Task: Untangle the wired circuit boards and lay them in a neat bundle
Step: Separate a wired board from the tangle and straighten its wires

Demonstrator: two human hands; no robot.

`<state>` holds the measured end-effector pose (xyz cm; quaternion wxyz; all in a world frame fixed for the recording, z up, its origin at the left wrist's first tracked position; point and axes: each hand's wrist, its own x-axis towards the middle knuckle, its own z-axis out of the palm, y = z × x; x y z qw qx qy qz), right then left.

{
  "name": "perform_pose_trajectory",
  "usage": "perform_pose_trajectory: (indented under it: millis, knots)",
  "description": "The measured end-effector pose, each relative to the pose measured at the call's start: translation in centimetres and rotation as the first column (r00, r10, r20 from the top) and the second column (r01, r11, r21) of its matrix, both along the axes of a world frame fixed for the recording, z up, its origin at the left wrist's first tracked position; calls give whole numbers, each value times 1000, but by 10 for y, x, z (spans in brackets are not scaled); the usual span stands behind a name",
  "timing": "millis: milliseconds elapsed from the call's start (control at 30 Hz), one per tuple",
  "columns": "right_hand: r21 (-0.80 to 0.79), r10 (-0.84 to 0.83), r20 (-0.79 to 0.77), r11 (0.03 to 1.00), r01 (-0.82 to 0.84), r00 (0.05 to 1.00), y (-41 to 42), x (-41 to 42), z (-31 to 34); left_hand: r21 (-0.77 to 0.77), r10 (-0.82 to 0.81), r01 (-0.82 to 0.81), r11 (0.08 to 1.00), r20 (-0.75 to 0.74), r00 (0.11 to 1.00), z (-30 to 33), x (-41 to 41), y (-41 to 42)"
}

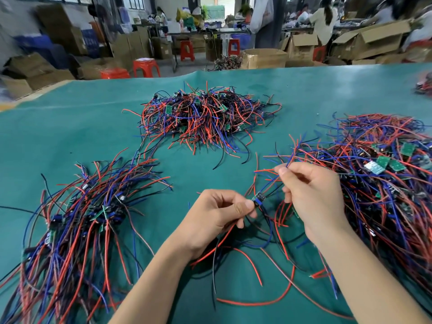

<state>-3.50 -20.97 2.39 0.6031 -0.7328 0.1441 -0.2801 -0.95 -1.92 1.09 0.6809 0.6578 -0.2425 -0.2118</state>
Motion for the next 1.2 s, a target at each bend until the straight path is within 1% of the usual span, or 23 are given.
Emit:
perform_pose_trajectory:
  millis: [67,133,200,267,300,400,500,567,633,667,700,733,800,833,900,933,967,1067,1133,1200]
  knots:
    - [-154,-71,19,985,73,997,-6,1,0,0,1,-1,1000,15,1000,1,-1,0]
    - [-275,-127,90,950,148,988,-9,0,1,-1,11,-11,1000,33,999,2,-2,-1]
    - [-372,-182,177,898,237,967,-9,-2,5,-4,12,-12,1000,47,999,2,-2,0]
    - [-420,-230,227,853,308,946,-13,-2,6,-1,4,-4,1000,52,999,2,-2,1]
    - [-404,-253,233,853,331,939,-20,-1,5,5,-1,1,1000,55,999,1,-2,1]
    - [-210,-335,196,904,373,922,-36,1,5,28,-23,21,999,70,997,1,-2,1]
    - [-125,-392,249,894,430,886,-34,-2,9,52,-46,41,998,98,994,1,-3,0]
    - [-14,-454,306,877,481,837,-33,-2,14,46,-18,14,999,93,995,0,-2,0]
    - [84,-516,331,850,520,790,-38,-4,17,2,35,-35,999,70,997,-1,0,0]
    - [101,-512,319,855,509,797,-39,-5,18,-32,49,-47,998,53,997,-1,1,0]
    - [97,-471,290,880,464,833,-35,-6,17,-60,46,-44,997,40,998,-2,1,0]
    - [77,-395,244,918,388,886,-28,-6,14,-80,35,-33,996,27,999,-2,2,0]
    - [6,-175,117,984,176,978,-5,-6,8,-103,21,-20,994,-1,1000,-3,2,-1]
    - [-47,-55,47,997,57,997,5,-6,5,-109,20,-21,994,-12,1000,-4,2,0]
    - [-156,161,-46,974,-166,986,21,-7,2,-105,22,-24,994,-22,1000,-5,3,0]
    - [-164,240,-49,956,-245,969,24,-8,2,-100,24,-26,995,-18,1000,-5,3,0]
    - [-135,296,-29,945,-297,955,25,-9,4,-95,27,-28,995,-11,1000,-5,3,0]
    - [-75,376,14,924,-374,927,19,-12,8,-86,40,-41,995,-5,999,-4,3,1]
    - [-89,438,-20,895,-438,899,18,-13,8,-78,56,-55,995,5,998,-4,3,0]
    - [-121,442,-43,888,-444,896,19,-12,6,-69,69,-69,995,3,998,-2,2,-1]
